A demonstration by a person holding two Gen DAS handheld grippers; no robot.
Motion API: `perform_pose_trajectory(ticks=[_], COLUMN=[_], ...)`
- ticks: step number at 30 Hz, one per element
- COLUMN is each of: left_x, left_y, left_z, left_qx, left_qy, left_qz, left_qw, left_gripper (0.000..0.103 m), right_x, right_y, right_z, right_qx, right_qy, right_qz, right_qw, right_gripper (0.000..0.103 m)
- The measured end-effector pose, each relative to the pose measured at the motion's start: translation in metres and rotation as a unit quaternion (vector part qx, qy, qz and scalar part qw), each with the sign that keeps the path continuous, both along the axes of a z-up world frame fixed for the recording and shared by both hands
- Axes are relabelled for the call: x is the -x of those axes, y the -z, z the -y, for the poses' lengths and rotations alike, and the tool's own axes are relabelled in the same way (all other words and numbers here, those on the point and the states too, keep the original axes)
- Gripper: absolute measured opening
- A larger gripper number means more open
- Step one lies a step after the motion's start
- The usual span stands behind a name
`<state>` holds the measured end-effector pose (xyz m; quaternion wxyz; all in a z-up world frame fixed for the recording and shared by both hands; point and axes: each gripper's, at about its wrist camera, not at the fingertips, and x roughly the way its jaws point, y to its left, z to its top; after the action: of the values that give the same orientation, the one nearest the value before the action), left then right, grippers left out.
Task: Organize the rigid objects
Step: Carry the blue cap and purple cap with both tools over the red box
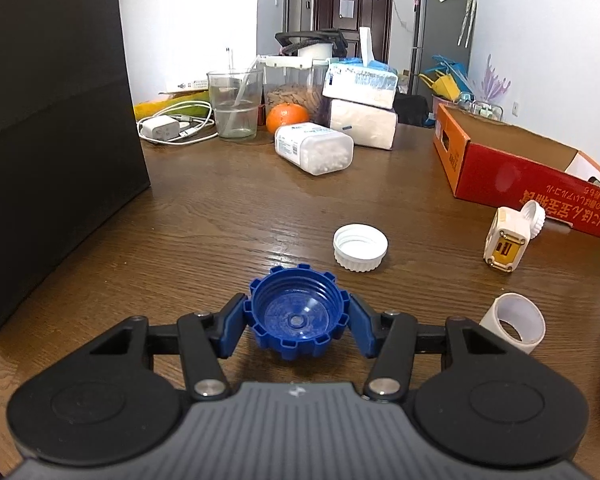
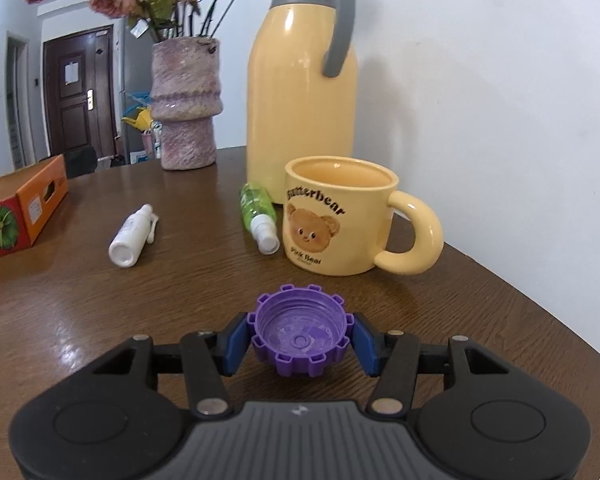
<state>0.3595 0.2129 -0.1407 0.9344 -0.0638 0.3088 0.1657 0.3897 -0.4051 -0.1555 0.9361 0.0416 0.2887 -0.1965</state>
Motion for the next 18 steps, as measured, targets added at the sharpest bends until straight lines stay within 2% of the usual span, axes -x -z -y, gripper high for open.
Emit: perform_pose_trajectory(ticks=[6, 11, 18], left_x=[0.008, 0.021, 0.043], left_y=[-0.005, -0.015, -0.045], left_z=[0.003, 0.011, 0.041], left_qx=[-0.006, 0.000, -0.005], left_qy=[-0.006, 0.000, 0.033], left_qz=[0.007, 0.012, 0.035], left_qw=[0.9999, 0.9999, 0.9988], left_gripper=[0.055, 0.055, 0.055], right_x=[0.015, 0.027, 0.039], right_y=[-0.011, -0.031, -0.064], right_z=[-0.016, -0.040, -0.086], right_qx=[-0.012, -0.017, -0.023], right_qy=[-0.027, -0.072, -0.147], right_qz=[0.003, 0.014, 0.026], right_qw=[1.000, 0.997, 0.988], right_gripper=[0.053, 0.053, 0.053])
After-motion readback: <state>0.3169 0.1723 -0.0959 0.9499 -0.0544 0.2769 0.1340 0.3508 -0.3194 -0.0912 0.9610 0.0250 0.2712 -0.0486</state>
